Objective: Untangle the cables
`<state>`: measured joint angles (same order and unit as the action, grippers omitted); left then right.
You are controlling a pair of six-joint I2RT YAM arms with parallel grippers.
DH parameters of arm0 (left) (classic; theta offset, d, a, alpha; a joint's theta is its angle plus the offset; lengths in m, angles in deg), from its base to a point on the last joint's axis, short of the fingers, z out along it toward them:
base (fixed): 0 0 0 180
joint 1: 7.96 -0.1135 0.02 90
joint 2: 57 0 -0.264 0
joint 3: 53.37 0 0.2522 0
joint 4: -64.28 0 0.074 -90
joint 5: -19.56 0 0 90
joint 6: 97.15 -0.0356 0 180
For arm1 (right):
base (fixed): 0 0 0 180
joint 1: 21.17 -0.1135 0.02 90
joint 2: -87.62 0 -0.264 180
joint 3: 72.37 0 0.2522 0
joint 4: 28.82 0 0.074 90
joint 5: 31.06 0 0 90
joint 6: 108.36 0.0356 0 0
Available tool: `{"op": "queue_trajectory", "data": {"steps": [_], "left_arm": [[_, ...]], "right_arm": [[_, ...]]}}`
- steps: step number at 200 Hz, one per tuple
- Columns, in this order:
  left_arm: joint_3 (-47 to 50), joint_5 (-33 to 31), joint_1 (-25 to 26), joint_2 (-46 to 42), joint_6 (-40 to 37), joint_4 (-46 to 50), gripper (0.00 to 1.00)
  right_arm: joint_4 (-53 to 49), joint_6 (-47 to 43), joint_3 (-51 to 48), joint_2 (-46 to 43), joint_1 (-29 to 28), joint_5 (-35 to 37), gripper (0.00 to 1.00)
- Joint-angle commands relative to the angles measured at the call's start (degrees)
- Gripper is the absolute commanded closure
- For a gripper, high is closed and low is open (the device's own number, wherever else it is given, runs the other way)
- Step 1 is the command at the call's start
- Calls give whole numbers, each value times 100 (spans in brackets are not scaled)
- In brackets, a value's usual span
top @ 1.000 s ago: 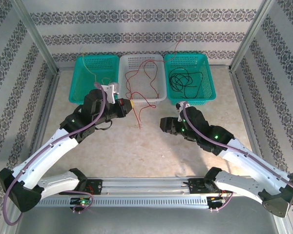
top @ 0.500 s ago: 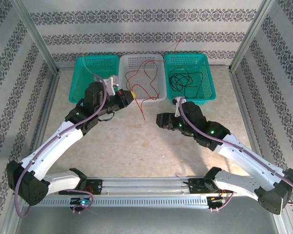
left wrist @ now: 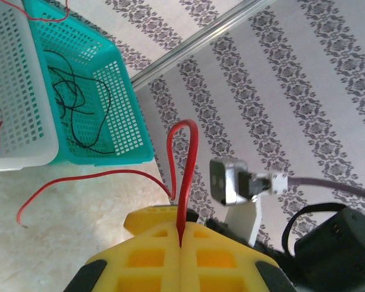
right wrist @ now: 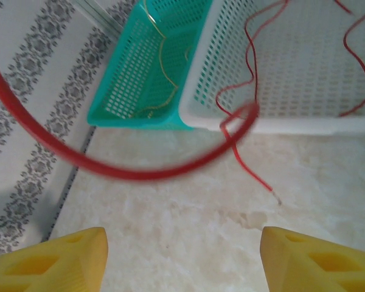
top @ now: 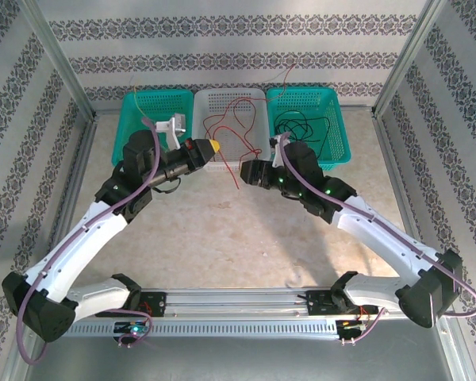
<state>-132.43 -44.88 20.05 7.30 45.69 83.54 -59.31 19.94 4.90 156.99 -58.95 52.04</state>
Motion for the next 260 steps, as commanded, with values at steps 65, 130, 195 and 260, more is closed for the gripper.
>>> {"op": "queue_trajectory", "data": {"steps": [65,130,195,260], "left_arm": [[-769,537,-645,268,-241,-136,100],[-2859,623,-1376,2205,-554,-197,100],[-5107,222,-1388,4192,-716,-318,100],[-6293,-213,-1384,5583,-524,-296,100]], "right_arm": [[-965,-758,1552,367,171,443,30],[-696,-575,310,-157,130,703,32],[-804,-420,-633,-784,173,709,31],[-859,-385,-842,-1088,315,712,31]]}}
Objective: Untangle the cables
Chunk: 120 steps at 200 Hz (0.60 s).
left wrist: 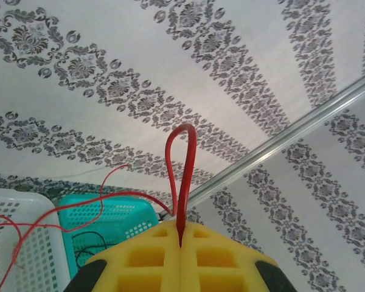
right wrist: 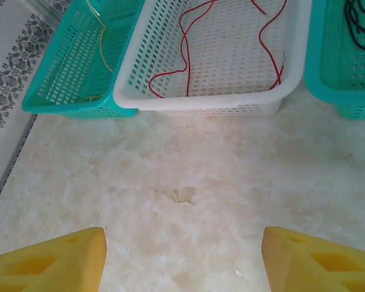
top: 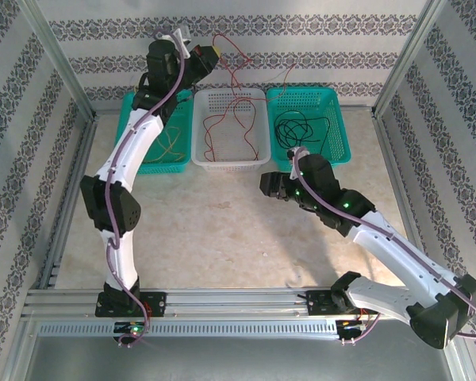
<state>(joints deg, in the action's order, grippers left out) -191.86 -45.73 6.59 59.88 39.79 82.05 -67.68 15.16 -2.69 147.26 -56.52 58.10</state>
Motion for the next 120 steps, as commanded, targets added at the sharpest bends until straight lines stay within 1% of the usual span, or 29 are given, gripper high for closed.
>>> {"op": "queue_trajectory", "data": {"steps": [1,20,36,40,43,68,93,112,120], "left_arm": [[-355,-130,-34,334,64,-147,100],[-377,-115,-13,526,-13,-94,100],[-324,130,2,631,-9,-89,73],[-270,171,14,626,-14,-98,68],[-212,195,18,624,-21,-124,66],[534,245,64,241,-171,-432,57],[1124,311,59,-253,-405,-480,53],[1687,381,59,-815,-725,-462,49],[2025,358,60,-1189,-902,-465,47]], "right_arm": [[-30,94,-82,-121,72,109,31],[-125,76,-74,-209,99,130,32],[-174,83,-90,-314,125,168,31],[-183,85,-90,-346,133,187,31],[-194,85,-90,-348,134,182,31],[-320,26,17,-400,203,233,31],[-422,-52,213,-380,290,306,31],[-438,-187,411,-387,315,478,30],[-416,-293,477,-390,319,568,30]]}}
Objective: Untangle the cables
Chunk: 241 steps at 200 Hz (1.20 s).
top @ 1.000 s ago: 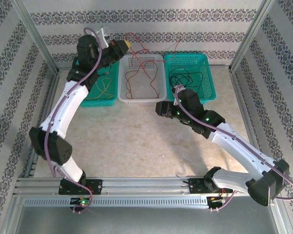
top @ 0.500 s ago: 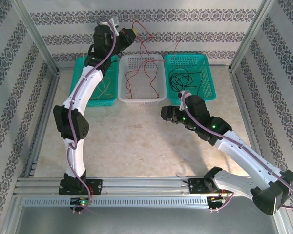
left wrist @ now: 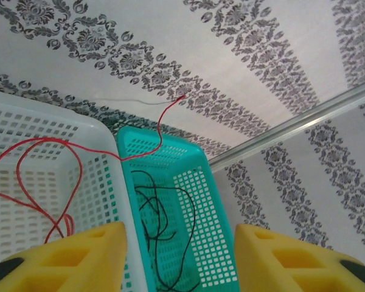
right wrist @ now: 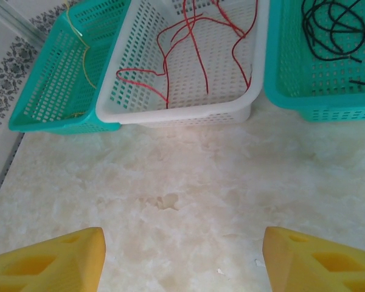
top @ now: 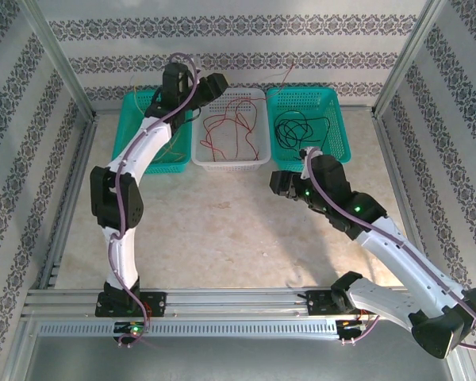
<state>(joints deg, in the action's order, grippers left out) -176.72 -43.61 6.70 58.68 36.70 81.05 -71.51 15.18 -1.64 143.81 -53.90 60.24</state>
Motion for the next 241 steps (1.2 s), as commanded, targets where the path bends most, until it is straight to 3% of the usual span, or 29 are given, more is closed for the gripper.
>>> {"op": "queue_trajectory", "data": {"steps": [1,10,33,44,57,70,97,104,127,150,161,184,201,215,228,241], "left_arm": [[557,142,48,-1102,-618,-363,46],[1029,69,52,-1538,-902,-392,41],[2362,-408,51,-2861,-1700,-388,11],[3106,-868,48,-3517,-2169,-514,0],[4087,-1520,47,-4252,-2651,-827,0],[5057,-2182,47,-4911,-3223,-1236,0],[7518,-3528,47,-5972,-4432,-2605,0],[7875,-3890,36,-6160,-4540,-2590,1],[8732,-4950,-116,-6040,-4758,-2722,1],[8921,-5651,-297,-5060,-4932,-3205,1],[8837,-5618,-510,-4530,-4683,-3439,1],[8685,-5499,-793,-3736,-4652,-3992,1],[8616,-4964,-914,-3428,-4648,-4484,1],[8415,-4752,-962,-3311,-4658,-4180,1],[8392,-4456,-1051,-3328,-4645,-4117,1],[8479,-4050,-1184,-3429,-4585,-4157,1]], "right_arm": [[-29,-308,383,-45,56,362,30],[32,-444,460,-59,71,471,29],[341,-740,501,-91,134,749,25],[624,-781,383,-110,159,946,9],[906,-786,197,-121,222,1110,2],[1328,-568,-355,-154,232,1429,6],[3859,-1273,-2181,-286,384,2510,2],[4290,-1357,-2461,-225,516,2814,2],[4374,-1506,-2723,318,1169,3385,2],[5011,-2128,-2885,1008,1603,3975,2],[4512,-1938,-2678,1092,1904,3988,2],[5995,-2649,-3069,1552,2205,4175,2],[6594,-2773,-3218,2069,2441,4037,2],[7134,-2636,-3352,2383,2624,3607,2],[7703,-2767,-3449,2651,2769,2759,2],[7472,-3056,-3295,2735,2785,1873,1]]}}
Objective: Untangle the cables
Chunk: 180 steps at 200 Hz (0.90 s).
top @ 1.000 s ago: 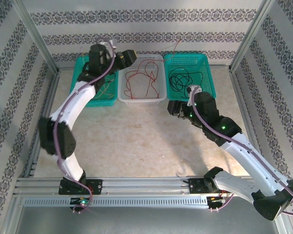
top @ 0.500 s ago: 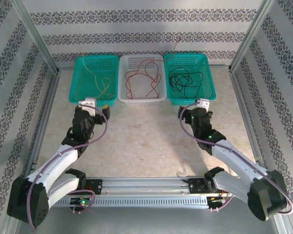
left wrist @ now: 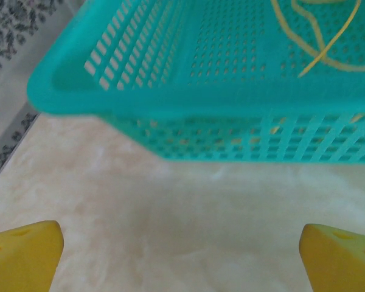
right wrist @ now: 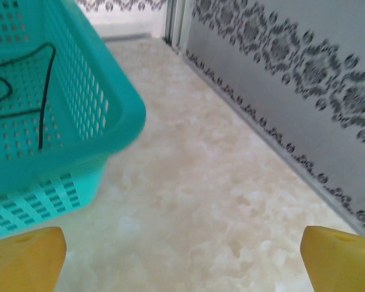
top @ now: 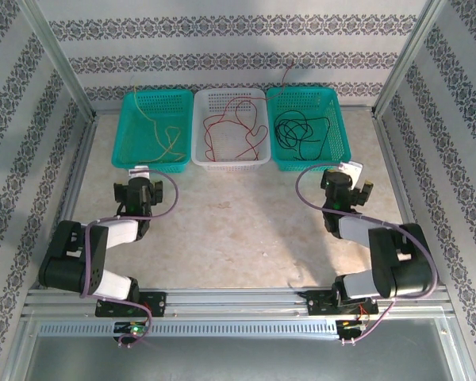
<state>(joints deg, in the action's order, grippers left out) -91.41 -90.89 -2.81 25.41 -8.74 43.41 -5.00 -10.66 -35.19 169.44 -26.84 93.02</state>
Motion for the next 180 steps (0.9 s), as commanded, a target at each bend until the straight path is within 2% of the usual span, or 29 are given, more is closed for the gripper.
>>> {"op": "queue_trajectory", "data": {"steps": [1,9,15,23,37,52,63,66,75,78,89,102,116,131,152,165,180], "left_arm": [[-38,702,-247,-111,-34,-403,1],[115,753,-321,-196,206,-645,1],[387,719,-379,-218,537,-1217,1],[656,678,-400,-39,574,-1867,1],[824,608,-400,406,509,-2779,1],[768,1300,-385,528,340,-2528,1],[804,1371,-383,1180,155,-3632,1],[784,1394,-383,1130,150,-3510,1],[482,1396,-415,687,343,-2105,1],[382,1369,-430,677,377,-1907,1],[430,1290,-428,1014,269,-2653,1],[376,1266,-454,811,420,-2142,1],[408,1221,-436,963,327,-2481,1],[335,1239,-429,891,341,-2214,1],[332,1425,-427,904,262,-2242,1],[259,1806,-419,906,103,-2099,1],[289,2068,-409,912,-8,-2172,1]], "right_arm": [[803,-503,67,178,82,-1502,2],[1032,-635,41,299,107,-1977,1],[1194,-594,-55,315,177,-2152,2],[1352,-537,-234,324,325,-2566,2],[2879,-600,-724,772,363,-2810,2],[2187,-624,-593,514,427,-3097,2],[2082,-531,-430,631,541,-3342,2],[2075,-500,-409,657,563,-3385,2],[1766,-438,-225,613,622,-3429,2],[1667,-449,-201,581,628,-3443,2],[1610,-462,-188,572,627,-3450,2],[1734,-454,-206,608,620,-3431,2],[1709,-463,-206,601,613,-3418,2],[1724,-487,-214,594,598,-3394,2],[1726,-551,-224,582,534,-3294,2],[1747,-651,-228,581,378,-2975,2],[1735,-641,-224,588,380,-2984,2]]}}
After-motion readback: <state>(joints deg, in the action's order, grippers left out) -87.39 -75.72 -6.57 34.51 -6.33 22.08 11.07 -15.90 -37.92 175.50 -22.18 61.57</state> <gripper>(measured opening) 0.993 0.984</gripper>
